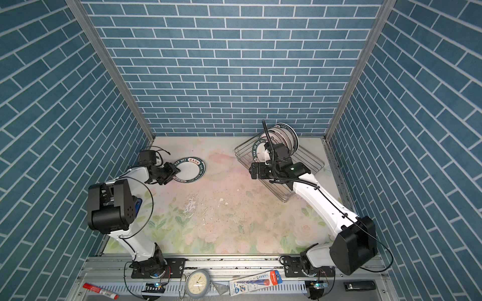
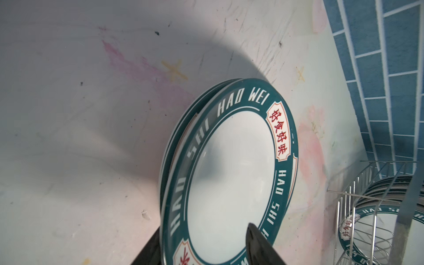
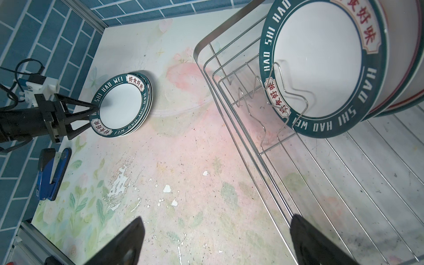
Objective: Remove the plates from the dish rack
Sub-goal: 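Lower the plate onto the standing plates with the left gripper, then open the left gripper and draw it back while the right reaches into the rack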
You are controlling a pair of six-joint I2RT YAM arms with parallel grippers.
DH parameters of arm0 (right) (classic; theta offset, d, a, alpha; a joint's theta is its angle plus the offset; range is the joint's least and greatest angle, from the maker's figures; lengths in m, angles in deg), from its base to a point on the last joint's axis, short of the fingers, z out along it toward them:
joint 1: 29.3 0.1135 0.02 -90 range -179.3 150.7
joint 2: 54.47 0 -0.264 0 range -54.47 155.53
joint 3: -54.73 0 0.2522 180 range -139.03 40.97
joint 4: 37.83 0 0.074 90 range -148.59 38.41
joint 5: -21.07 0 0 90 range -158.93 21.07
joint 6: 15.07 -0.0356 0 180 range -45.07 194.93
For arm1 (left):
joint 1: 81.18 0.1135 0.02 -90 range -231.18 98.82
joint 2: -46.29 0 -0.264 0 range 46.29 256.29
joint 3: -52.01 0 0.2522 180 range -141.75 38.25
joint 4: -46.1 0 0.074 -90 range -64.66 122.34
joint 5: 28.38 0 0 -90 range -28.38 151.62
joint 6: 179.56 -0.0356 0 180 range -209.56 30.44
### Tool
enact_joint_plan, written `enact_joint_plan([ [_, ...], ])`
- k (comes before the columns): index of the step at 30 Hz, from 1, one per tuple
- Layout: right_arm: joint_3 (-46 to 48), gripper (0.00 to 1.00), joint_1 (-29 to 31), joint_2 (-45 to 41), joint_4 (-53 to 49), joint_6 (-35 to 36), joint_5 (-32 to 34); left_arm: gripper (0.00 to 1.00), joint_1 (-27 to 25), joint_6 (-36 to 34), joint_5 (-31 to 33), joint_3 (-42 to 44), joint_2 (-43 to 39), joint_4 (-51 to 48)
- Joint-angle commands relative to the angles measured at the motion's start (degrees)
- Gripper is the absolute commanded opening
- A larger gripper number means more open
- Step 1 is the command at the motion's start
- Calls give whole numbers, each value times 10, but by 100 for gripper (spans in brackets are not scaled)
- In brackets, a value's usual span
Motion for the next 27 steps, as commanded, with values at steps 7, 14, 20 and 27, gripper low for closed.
enact_joint_plan([
  [7, 21, 99, 2, -5, 8, 11, -6, 58, -23, -35, 56, -59, 36, -104],
  [14, 18, 99, 1, 5, 9, 12, -8, 75, -30, -55, 79, -84, 36, -142],
  [20, -13, 99, 0, 18, -3, 46, 8, 99, -33, -59, 120, -63, -20, -156],
  [27, -121, 99, -5, 91, -51, 145, 87, 99, -34, -69, 105, -21, -113, -167],
])
